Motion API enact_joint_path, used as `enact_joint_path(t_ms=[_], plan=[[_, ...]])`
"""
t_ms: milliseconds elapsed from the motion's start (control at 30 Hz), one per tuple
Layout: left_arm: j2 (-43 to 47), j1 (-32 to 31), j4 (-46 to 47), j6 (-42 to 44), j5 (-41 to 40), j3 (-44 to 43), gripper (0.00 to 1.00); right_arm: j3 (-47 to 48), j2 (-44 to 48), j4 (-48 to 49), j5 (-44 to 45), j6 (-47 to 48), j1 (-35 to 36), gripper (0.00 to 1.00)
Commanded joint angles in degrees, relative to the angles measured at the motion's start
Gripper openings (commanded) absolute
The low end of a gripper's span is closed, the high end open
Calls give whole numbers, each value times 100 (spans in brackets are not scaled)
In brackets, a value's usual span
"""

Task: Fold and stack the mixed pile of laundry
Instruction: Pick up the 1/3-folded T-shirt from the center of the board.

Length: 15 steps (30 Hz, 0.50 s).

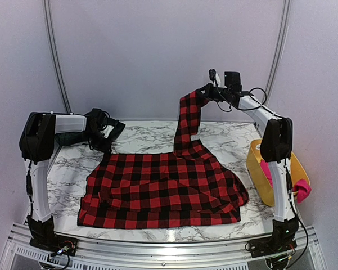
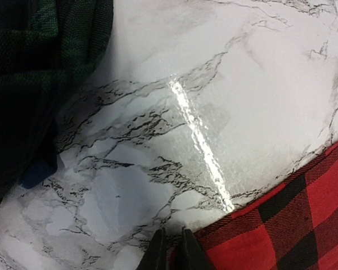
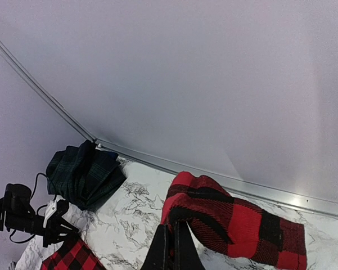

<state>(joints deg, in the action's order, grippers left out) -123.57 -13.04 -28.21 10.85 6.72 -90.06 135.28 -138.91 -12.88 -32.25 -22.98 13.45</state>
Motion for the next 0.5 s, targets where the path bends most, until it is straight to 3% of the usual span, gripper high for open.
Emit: enact_joint_path(t_ms=[0,67,467], plan=[[-87,21,-244,250,64,-266,5,46,236,119,-92,-46,193,0],[-91,21,-245,305,72,-288,0,13,329,55,-89,-13,251,0],[96,73,-127,365,35,-231,0,-323,1347,-614,298,619,851,0]])
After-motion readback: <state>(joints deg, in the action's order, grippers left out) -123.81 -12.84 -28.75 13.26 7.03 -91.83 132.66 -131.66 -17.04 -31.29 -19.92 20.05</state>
